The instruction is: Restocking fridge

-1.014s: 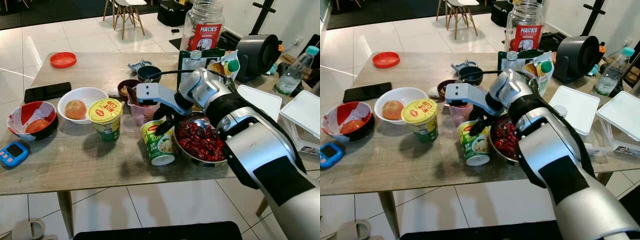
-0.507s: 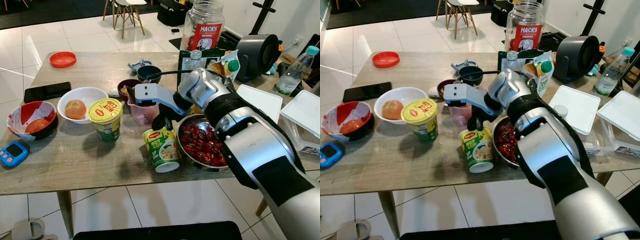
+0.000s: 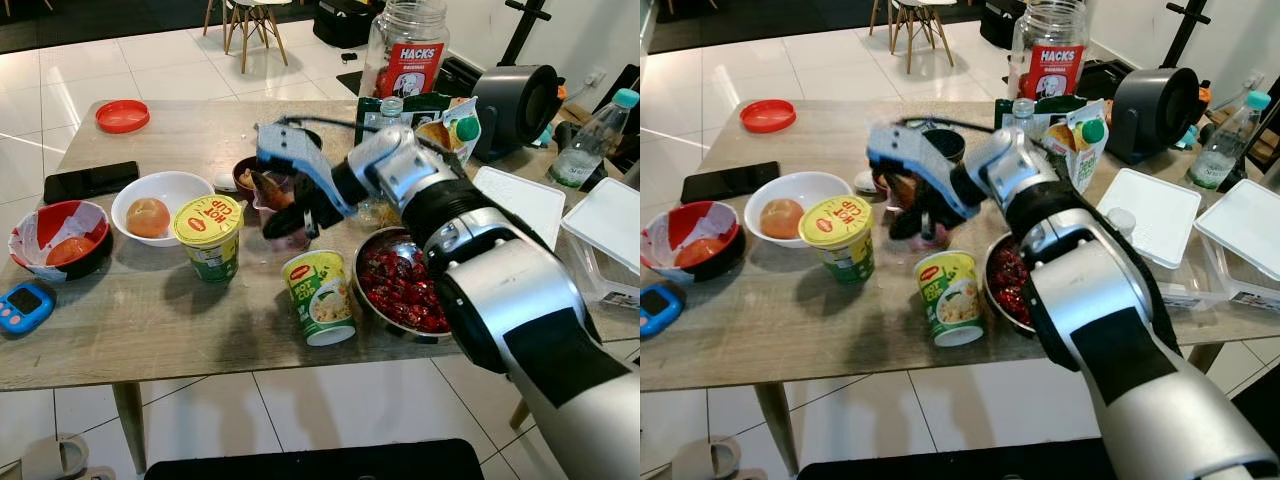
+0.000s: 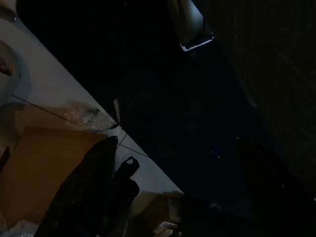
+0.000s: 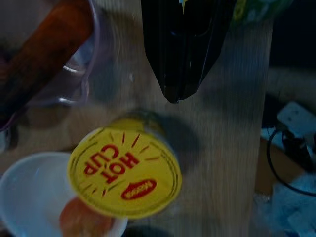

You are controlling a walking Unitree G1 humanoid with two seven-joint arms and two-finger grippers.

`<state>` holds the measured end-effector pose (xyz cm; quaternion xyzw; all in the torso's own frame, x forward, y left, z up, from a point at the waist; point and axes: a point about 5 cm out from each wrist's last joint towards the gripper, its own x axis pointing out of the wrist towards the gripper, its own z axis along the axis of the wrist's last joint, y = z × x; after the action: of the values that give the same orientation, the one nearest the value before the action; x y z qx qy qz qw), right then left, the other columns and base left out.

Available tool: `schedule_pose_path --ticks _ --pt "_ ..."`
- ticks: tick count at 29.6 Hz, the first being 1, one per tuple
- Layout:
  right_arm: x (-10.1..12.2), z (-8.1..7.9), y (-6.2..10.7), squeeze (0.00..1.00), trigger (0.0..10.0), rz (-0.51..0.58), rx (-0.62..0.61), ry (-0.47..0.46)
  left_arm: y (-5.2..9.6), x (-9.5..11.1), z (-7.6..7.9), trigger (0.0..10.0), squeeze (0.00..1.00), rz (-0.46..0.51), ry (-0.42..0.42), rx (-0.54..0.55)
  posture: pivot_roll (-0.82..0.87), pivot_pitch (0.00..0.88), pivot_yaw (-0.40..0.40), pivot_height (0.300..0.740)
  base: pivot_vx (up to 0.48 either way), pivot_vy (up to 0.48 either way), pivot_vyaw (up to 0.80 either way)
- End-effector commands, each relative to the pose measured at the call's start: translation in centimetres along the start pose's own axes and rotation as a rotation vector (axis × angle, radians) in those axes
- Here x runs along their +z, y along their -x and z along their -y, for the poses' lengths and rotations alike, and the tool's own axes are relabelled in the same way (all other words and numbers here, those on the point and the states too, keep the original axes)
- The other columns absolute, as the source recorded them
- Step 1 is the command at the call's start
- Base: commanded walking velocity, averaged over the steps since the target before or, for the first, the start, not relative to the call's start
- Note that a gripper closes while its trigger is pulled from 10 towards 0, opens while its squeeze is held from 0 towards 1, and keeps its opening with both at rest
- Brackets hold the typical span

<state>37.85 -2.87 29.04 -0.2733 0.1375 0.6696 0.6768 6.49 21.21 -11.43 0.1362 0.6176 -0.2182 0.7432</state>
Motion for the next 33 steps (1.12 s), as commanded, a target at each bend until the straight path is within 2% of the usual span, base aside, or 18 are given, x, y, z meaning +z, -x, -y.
schedule_pose_path --ticks 1,4,6,7,8,9,12,13,14,15,16,18,21,31,32,33 --pt "0.6 0.2 0.8 0.00 0.0 0.056 -0.004 0.016 -0.1 -1.7 1.3 10.0 0.00 -0.069 -0.008 -0.050 -0.09 0.144 -0.075 0.740 0.000 0.000 0.00" --pt "0.4 0.2 1.2 0.00 0.0 0.060 -0.001 0.024 -0.1 -1.6 1.2 10.0 0.00 -0.069 -0.013 -0.048 -0.09 0.141 -0.071 0.740 0.000 0.000 0.00" --pt "-0.4 0.2 1.6 0.00 3.9 0.018 -0.008 0.056 -0.1 -1.5 1.1 10.0 0.00 -0.068 -0.015 -0.046 -0.09 0.138 -0.068 0.740 0.000 0.000 0.00" --pt "-0.4 0.2 1.6 0.00 3.9 0.018 -0.008 0.056 -0.1 -1.5 1.1 10.0 0.00 -0.068 -0.015 -0.046 -0.09 0.138 -0.068 0.740 0.000 0.000 0.00" --pt "-1.0 0.3 1.8 0.00 10.0 -0.028 -0.034 0.073 -0.1 -1.5 1.0 10.0 0.00 -0.067 -0.017 -0.044 -0.09 0.134 -0.065 0.740 0.000 0.000 0.00" --pt "-1.8 0.4 2.2 0.00 10.0 -0.072 -0.058 0.080 -0.1 -1.5 1.0 10.0 0.00 -0.067 -0.018 -0.043 -0.09 0.131 -0.065 0.740 0.000 0.000 0.00" --pt "-2.5 0.5 2.7 0.00 10.0 -0.105 -0.070 0.080 -0.1 -1.4 1.0 10.0 0.00 -0.066 -0.019 -0.043 -0.09 0.129 -0.066 0.740 0.000 0.000 0.00" --pt "-3.0 0.6 3.2 0.42 10.0 -0.124 -0.077 0.081 -0.1 -1.4 1.0 10.0 0.00 -0.065 -0.018 -0.042 -0.09 0.124 -0.064 0.740 0.000 0.000 0.00" --pt "-3.0 0.6 3.2 0.42 10.0 -0.124 -0.077 0.081 -0.1 -1.4 1.0 10.0 0.00 -0.065 -0.018 -0.042 -0.09 0.124 -0.064 0.740 0.000 0.000 0.00" --pt "-3.4 0.5 3.8 0.95 10.0 -0.133 -0.077 0.077 -0.1 -1.4 1.0 10.0 0.00 -0.064 -0.018 -0.042 -0.09 0.122 -0.062 0.740 0.000 0.000 0.00" --pt "-3.8 0.5 4.5 1.00 10.0 -0.138 -0.078 0.070 -0.1 -1.3 1.0 10.0 0.00 -0.064 -0.019 -0.042 -0.09 0.118 -0.060 0.740 0.000 0.000 0.00" --pt "-4.9 0.2 5.7 1.00 10.0 -0.143 -0.060 0.042 -0.1 -1.2 1.0 10.0 0.00 -0.064 -0.021 -0.042 -0.09 0.108 -0.058 0.740 0.000 0.000 0.00" --pt "-5.9 -0.2 6.3 1.00 10.0 -0.144 -0.034 0.018 -0.1 -1.1 1.0 10.0 0.00 -0.065 -0.024 -0.041 -0.10 0.103 -0.057 0.740 0.000 0.000 0.00" --pt "-8.4 -1.5 7.1 1.00 10.0 -0.186 0.042 -0.023 -0.2 -1.0 0.9 10.0 0.00 -0.063 -0.026 -0.038 -0.10 0.091 -0.054 0.740 0.000 0.000 0.00" --pt "-9.0 -1.8 7.2 0.42 10.0 -0.195 0.056 -0.019 -0.2 -1.0 0.9 10.0 0.00 -0.062 -0.027 -0.038 -0.10 0.091 -0.054 0.740 0.000 0.000 0.00" --pt "-9.0 -1.8 7.2 0.42 10.0 -0.195 0.056 -0.019 -0.2 -1.0 0.9 10.0 0.00 -0.062 -0.027 -0.038 -0.10 0.091 -0.054 0.740 0.000 0.000 0.00"
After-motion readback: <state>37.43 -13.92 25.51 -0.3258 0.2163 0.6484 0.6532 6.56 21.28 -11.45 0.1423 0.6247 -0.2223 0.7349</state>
